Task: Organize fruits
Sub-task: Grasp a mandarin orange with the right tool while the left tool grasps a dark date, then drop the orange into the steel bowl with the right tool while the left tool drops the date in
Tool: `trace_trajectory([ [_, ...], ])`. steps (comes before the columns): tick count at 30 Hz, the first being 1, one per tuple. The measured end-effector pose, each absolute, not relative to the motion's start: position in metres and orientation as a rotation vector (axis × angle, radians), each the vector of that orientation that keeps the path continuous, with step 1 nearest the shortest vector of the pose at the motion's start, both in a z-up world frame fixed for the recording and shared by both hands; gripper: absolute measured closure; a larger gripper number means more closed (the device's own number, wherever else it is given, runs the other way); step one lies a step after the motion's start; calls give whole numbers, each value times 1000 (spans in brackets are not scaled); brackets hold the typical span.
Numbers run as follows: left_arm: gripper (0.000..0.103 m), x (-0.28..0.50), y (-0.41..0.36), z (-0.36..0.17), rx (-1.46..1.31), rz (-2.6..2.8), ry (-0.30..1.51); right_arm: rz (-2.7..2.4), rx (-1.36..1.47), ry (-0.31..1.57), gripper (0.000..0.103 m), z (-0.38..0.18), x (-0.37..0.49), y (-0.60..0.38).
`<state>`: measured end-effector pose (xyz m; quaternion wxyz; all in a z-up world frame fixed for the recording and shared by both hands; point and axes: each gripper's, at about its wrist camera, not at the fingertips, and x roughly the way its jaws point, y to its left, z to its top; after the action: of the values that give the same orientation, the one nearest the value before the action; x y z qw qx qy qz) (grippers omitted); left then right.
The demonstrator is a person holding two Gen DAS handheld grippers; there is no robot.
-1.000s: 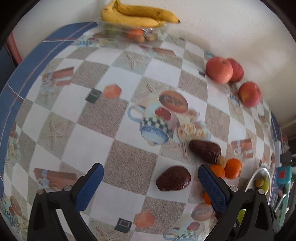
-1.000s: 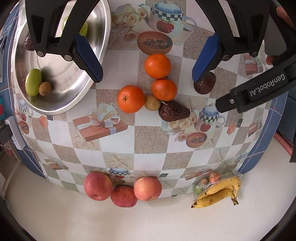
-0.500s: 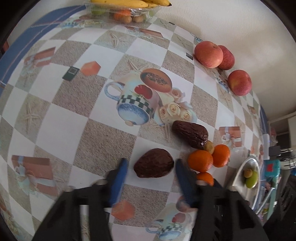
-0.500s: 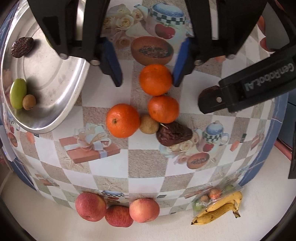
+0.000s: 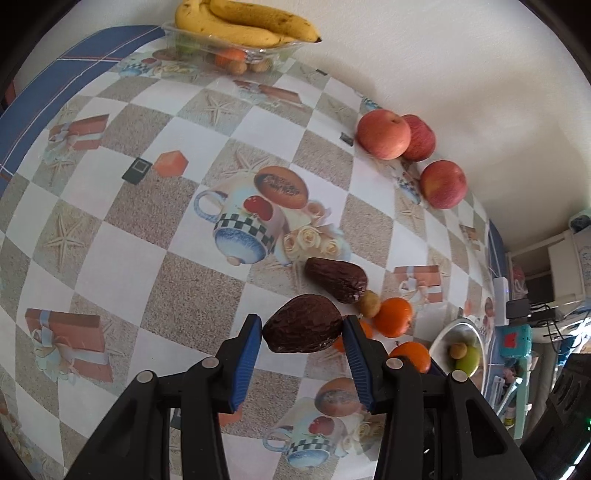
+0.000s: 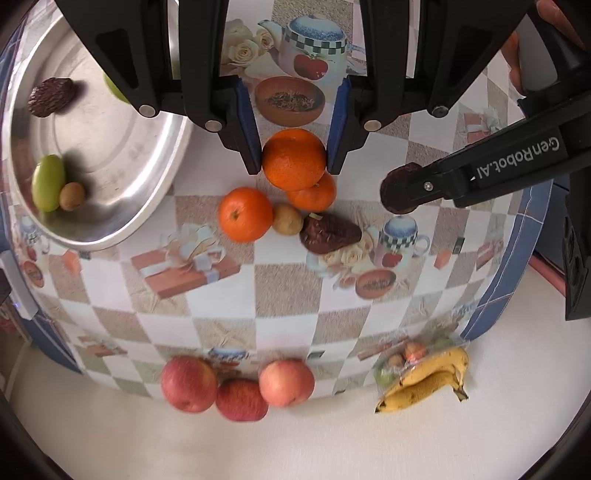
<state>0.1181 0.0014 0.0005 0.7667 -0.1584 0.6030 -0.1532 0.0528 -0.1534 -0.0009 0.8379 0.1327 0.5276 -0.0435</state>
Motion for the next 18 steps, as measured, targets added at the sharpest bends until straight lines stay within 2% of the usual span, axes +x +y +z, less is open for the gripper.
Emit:
trace_trajectory([
  [9, 55, 108, -24, 13, -282, -391, 1282, -204, 331, 1079, 65, 15, 39, -192],
  [18, 55, 79, -83, 16, -119, -519, 1279, -417, 451, 1101, 65, 8, 10, -264],
])
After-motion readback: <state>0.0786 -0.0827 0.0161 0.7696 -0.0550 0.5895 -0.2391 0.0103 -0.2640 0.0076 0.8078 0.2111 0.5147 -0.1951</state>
